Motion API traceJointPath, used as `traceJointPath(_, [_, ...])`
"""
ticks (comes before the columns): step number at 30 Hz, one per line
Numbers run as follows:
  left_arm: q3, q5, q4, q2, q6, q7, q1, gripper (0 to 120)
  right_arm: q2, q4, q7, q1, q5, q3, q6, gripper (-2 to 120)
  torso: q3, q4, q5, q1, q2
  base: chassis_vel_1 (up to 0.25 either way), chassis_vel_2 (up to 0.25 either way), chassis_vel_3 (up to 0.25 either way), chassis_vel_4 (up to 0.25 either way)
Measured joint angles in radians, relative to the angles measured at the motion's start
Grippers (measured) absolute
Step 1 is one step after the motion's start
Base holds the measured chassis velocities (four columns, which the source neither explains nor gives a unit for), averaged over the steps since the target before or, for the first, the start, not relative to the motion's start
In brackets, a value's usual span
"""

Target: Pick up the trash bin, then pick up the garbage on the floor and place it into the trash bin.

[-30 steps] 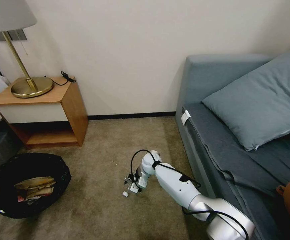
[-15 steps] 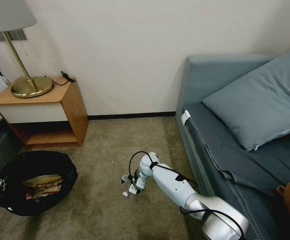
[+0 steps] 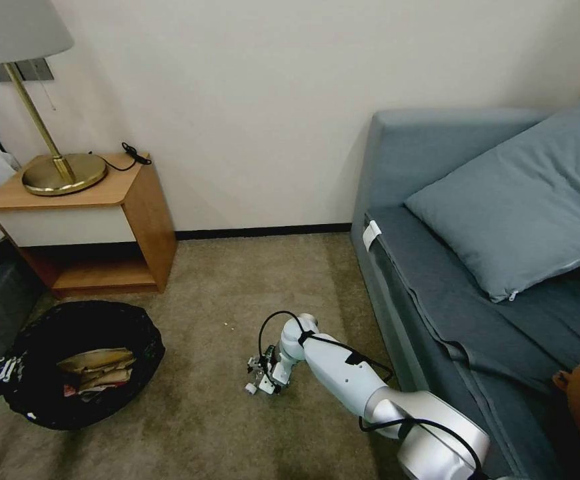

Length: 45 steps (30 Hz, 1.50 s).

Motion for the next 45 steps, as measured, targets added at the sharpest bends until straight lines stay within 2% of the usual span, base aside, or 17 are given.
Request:
traceJointPath(1, [0.001,-0.002,0.002,0.002,0.0,0.0,-0.001,4,0.0,-0.007,0.009,0.002,0.002,0.0,-0.002,74,0.0,-0.0002,-0.0001,0.0,0.0,0.0,0.0,0.0,0.0])
traceJointPath(2, [0.001,-0.002,0.002,0.002,0.0,0.0,-0.001,4,0.0,-0.007,0.009,0.002,0.002,0.0,-0.002,74,0.0,-0.0002,-0.0001,0.0,0.0,0.0,0.0,0.0,0.0])
traceJointPath(5, [0.002,-0.009,0.008,0.007,-0.001,0.0,-0.003,4,-0.001,-0.023,0.024,0.007,0.008,-0.011,-0.008,59,0.0,-0.0003,-0.0007,0.0,0.0,0.0,0.0,0.0,0.0])
traceJointPath(8, [0.002,-0.011,0.008,0.008,-0.001,0.0,-0.004,4,-0.001,-0.025,0.024,0.008,0.009,-0.012,-0.009,56,0.0,-0.0002,-0.0007,0.0,0.001,0.0,0.0,0.0,0.0])
traceJointPath(15, [0.002,-0.023,0.012,0.014,-0.001,0.0,-0.003,4,-0.002,-0.034,0.028,0.004,0.02,-0.017,-0.014,33,0.0,0.0001,-0.0003,0.0,0.0,0.0,0.0,0.0,0.0])
traceJointPath(19, [0.003,-0.023,0.013,0.013,-0.002,0.0,-0.004,4,-0.002,-0.027,0.028,0.001,0.019,-0.016,-0.014,26,0.0,0.0002,-0.0003,0.0,0.0,0.0,0.0,0.0,0.0])
traceJointPath(22, [0.004,-0.023,0.013,0.012,-0.002,0.0,-0.004,4,-0.002,-0.021,0.027,-0.002,0.019,-0.015,-0.014,25,0.0,0.0003,-0.0004,0.0,0.0,0.0,0.0,0.0,0.0])
traceJointPath(23, [0.004,-0.023,0.01,0.01,-0.003,0.0,-0.004,4,-0.002,-0.009,0.024,-0.006,0.024,-0.013,-0.014,25,0.0,0.0008,-0.0002,0.0,0.0,0.0,0.0,0.0,0.0])
traceJointPath(24, [0.005,-0.023,0.007,0.009,-0.003,0.003,-0.003,4,-0.001,0.006,0.023,-0.007,0.03,-0.011,-0.013,25,0.001,0.0026,0.0019,0.0,-0.001,0.0,0.0,0.0,0.0])
traceJointPath(26, [0.004,-0.023,0.005,0.009,-0.003,0.003,-0.001,4,0.0,0.025,0.016,-0.007,0.034,-0.007,-0.007,25,0.001,0.0033,0.0032,0.0,-0.001,0.0,0.0,0.0,0.0])
traceJointPath(27, [0.004,-0.023,0.004,0.009,-0.004,0.002,0.0,4,-0.002,0.04,0.011,-0.006,0.038,-0.003,-0.003,25,0.001,0.0036,0.0017,0.0,-0.001,0.038,0.057,0.011,0.018])
traceJointPath(29, [0.002,-0.024,0.005,0.009,-0.005,0.0,0.001,4,-0.006,0.057,0.003,-0.006,0.041,0.004,0.004,25,0.001,0.0033,0.0013,0.0,-0.001,0.019,0.029,0.005,0.009])
traceJointPath(30, [0.001,-0.024,0.005,0.01,-0.006,0.0,0.002,4,-0.009,0.074,-0.005,-0.004,0.044,0.013,0.01,25,0.001,0.002,0.0015,0.0,-0.001,0.0,0.0,0.0,0.0])
traceJointPath(33, [0.001,-0.026,0.006,0.011,-0.008,0.0,-0.001,4,-0.014,0.107,-0.024,0.003,0.058,0.035,0.023,25,0.001,0.0009,0.0006,0.0,-0.001,0.0,0.0,0.0,0.0])
traceJointPath(45, [0.016,-0.031,0.019,0.016,-0.009,-0.017,-0.02,4,-0.026,0.151,-0.057,0.069,0.175,0.136,0.064,25,0.0,0.0012,0.0003,0.0,-0.001,0.0,0.0,0.0,0.0])
